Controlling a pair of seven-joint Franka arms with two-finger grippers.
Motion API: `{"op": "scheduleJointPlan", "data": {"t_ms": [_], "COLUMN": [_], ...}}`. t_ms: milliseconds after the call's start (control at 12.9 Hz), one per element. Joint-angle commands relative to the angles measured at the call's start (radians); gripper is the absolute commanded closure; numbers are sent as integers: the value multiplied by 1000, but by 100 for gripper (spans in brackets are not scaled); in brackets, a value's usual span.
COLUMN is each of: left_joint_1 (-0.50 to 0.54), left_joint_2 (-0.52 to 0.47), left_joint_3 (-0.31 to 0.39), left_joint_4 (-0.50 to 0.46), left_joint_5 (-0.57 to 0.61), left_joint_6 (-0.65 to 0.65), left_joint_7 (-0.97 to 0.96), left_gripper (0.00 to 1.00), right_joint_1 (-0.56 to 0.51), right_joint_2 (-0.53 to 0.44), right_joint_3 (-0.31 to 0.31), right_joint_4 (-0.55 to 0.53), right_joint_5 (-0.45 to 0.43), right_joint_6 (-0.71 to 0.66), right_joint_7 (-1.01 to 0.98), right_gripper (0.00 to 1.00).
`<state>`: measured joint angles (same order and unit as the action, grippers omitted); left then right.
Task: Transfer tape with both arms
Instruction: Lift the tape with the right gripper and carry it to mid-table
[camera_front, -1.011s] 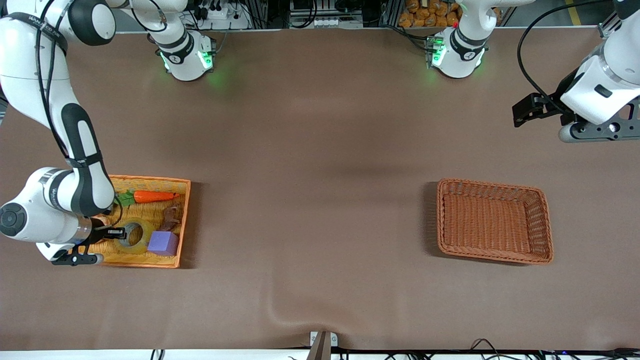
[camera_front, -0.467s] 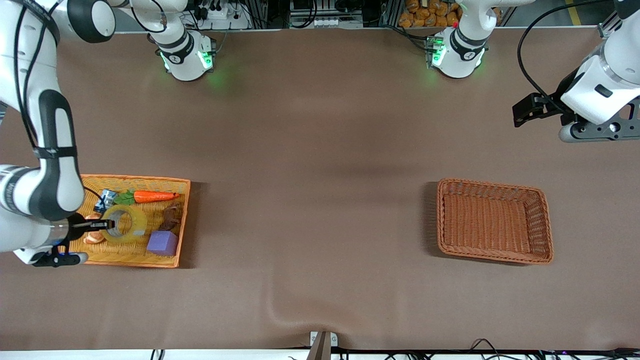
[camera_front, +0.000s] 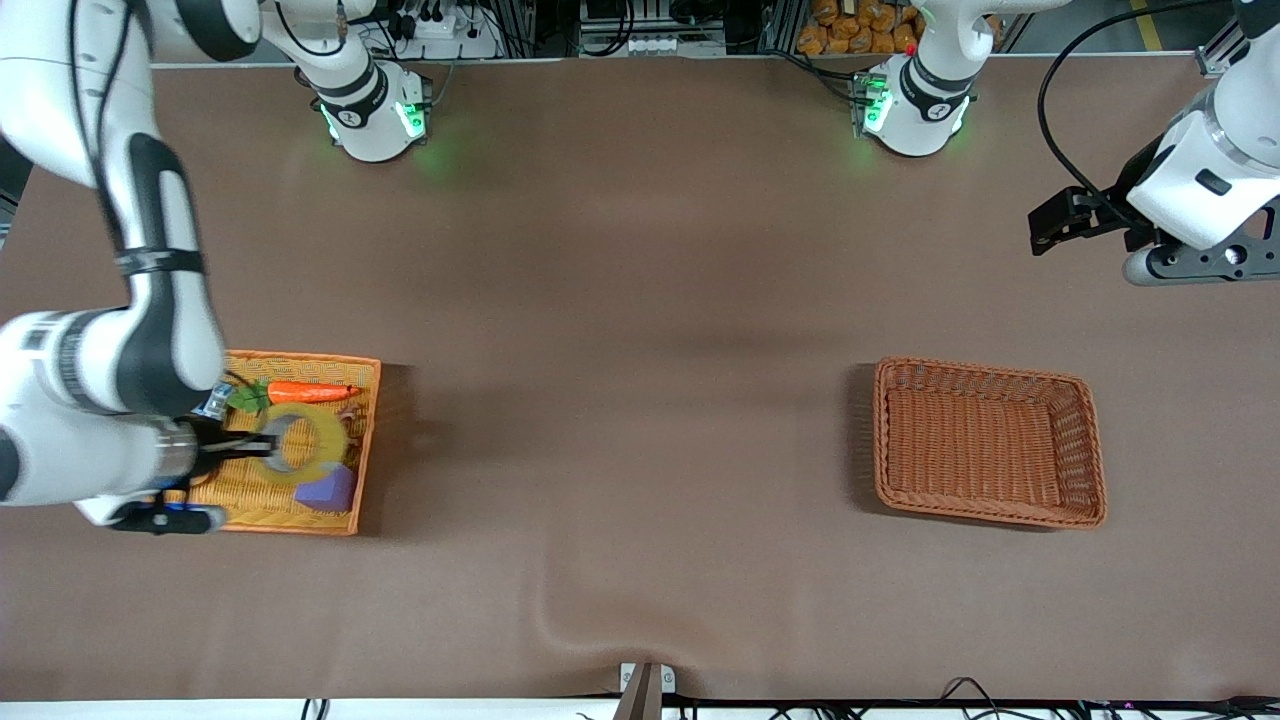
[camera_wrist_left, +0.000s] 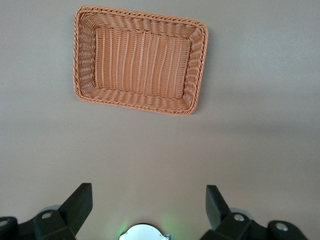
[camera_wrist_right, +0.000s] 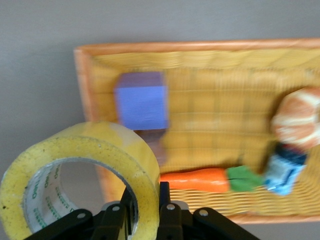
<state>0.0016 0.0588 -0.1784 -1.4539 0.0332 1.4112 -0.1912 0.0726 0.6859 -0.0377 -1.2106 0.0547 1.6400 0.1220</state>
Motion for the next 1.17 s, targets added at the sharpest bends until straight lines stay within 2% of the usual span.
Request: {"op": "scheduleJointPlan", "data": {"t_ms": [0,156,467,856,1089], "left_joint_1": [-2,4,8,-8,-51], "left_joint_2": [1,3,12,42,93], "left_joint_3": [-6,-6,-1,-6,-15], "left_joint_4": [-2,6,0,0,0], "left_joint_5": [-21,-26,-26,-27,-19], "left_joint_6": [23,29,41,72,115], "left_joint_7": [-4,-13,-13,-16,-124], "left_gripper": [0,0,0,0,0], "right_joint_1": [91,194,381,556,673], "right_joint_2": [-8,1,44,118,199], "right_joint_3": [-7,-7,-8,-8,-16], "right_joint_4": [-4,-4,-20,-20,-20], "right_joint_5": [7,72,172,174,131], "right_joint_6": [-3,4,196,335,476], "right_joint_7": [204,383,654,933,1089], "right_gripper": [100,100,100,100,100]}}
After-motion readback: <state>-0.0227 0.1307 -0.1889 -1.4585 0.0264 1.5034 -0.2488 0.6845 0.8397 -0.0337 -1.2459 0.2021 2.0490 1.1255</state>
